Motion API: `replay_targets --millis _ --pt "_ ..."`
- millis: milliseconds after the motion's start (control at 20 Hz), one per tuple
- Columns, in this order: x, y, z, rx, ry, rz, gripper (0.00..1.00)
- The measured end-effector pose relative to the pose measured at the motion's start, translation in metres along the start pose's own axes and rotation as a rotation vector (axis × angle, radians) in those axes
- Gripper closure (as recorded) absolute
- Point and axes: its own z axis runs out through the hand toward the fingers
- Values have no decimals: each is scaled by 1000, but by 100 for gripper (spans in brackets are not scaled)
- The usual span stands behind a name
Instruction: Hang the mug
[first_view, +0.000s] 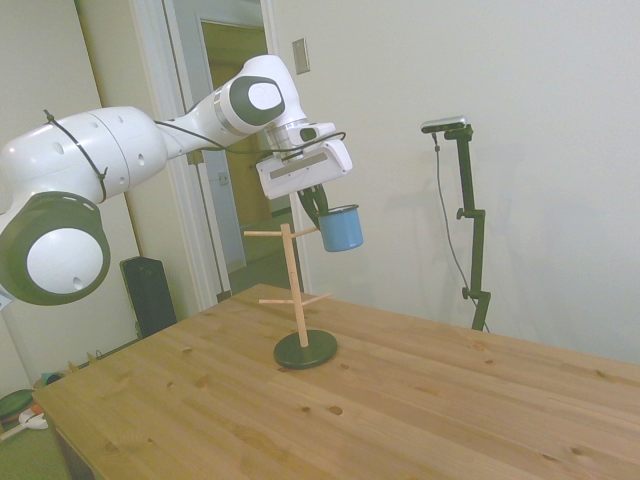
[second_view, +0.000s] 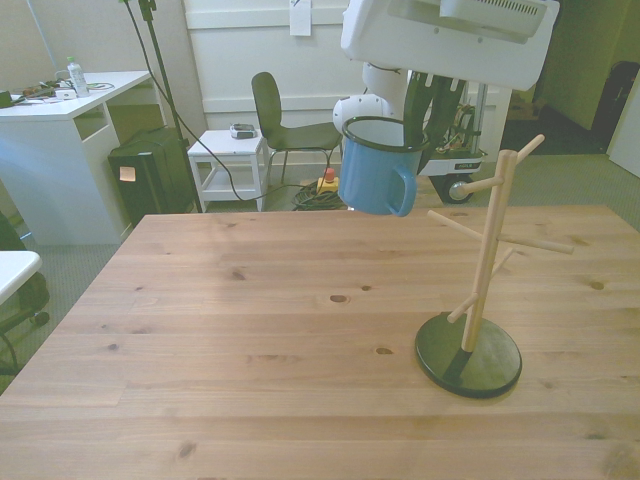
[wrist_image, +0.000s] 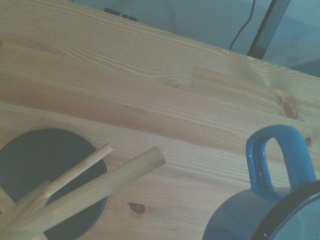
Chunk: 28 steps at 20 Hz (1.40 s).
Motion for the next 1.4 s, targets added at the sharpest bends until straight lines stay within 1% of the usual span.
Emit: replay_targets --millis 450,1400 --pt "-12 -23 -5 5 12 -30 100" --pt "-27 -46 -9 2 22 -53 100"
